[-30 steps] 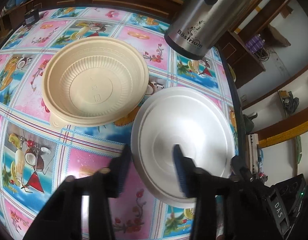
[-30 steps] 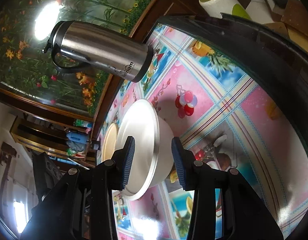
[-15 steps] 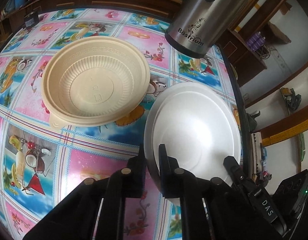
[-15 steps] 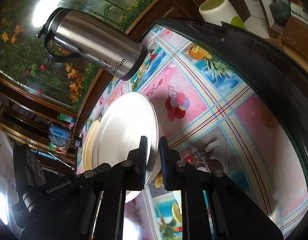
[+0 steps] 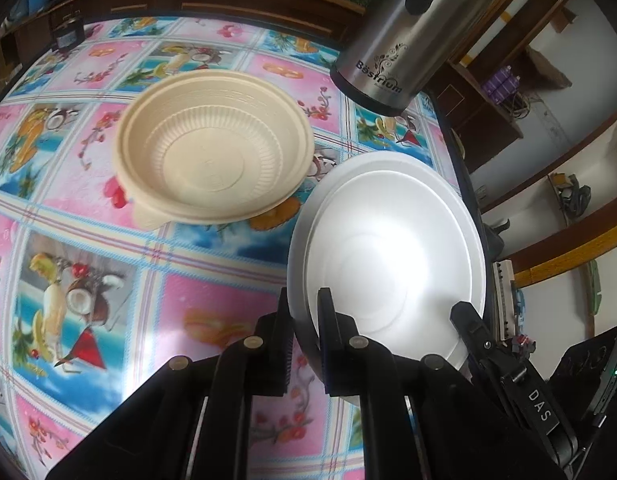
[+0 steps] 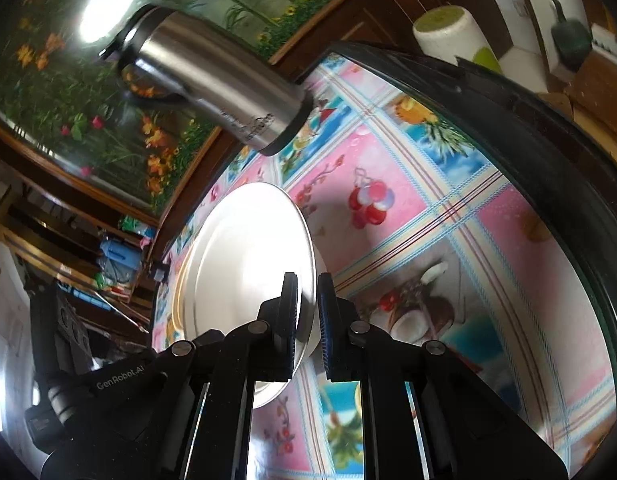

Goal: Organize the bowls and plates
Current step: 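Carry the white plate with the left tool and lower it onto the stack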

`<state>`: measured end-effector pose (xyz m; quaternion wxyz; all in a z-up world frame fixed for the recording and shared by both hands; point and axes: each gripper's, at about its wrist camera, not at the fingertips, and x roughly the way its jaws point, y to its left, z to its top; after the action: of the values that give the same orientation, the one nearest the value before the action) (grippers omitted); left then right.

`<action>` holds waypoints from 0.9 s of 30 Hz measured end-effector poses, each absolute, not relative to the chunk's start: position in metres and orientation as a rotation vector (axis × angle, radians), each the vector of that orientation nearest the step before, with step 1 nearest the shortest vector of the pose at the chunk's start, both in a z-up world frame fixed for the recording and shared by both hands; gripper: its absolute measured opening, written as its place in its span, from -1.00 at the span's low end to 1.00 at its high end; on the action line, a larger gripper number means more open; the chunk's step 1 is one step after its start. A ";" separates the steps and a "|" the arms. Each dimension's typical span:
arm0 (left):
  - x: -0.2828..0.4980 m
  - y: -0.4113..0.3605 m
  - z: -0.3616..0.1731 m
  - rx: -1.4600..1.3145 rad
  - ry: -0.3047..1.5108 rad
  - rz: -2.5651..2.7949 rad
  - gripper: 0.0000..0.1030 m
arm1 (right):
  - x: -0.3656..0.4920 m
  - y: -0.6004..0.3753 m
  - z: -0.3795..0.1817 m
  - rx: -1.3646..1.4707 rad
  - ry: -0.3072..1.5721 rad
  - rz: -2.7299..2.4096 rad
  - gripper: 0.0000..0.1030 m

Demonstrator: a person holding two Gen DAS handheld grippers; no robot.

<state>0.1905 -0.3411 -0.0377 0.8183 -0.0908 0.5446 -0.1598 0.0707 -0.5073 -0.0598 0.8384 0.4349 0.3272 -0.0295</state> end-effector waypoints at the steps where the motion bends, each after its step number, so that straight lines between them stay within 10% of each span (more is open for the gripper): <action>1: 0.187 -0.336 -0.035 -0.196 1.154 -0.343 -0.82 | 0.069 -0.504 -0.057 0.904 0.686 -0.066 -0.84; 27: 0.108 -0.140 -0.019 -0.358 1.042 -0.273 -0.82 | 0.018 -0.324 -0.034 0.718 0.675 0.099 -0.83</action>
<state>0.1082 -0.1403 -0.0188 0.8432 -0.1697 0.4934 -0.1291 0.0182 -0.3241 -0.0340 0.8798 0.3446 0.3239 0.0474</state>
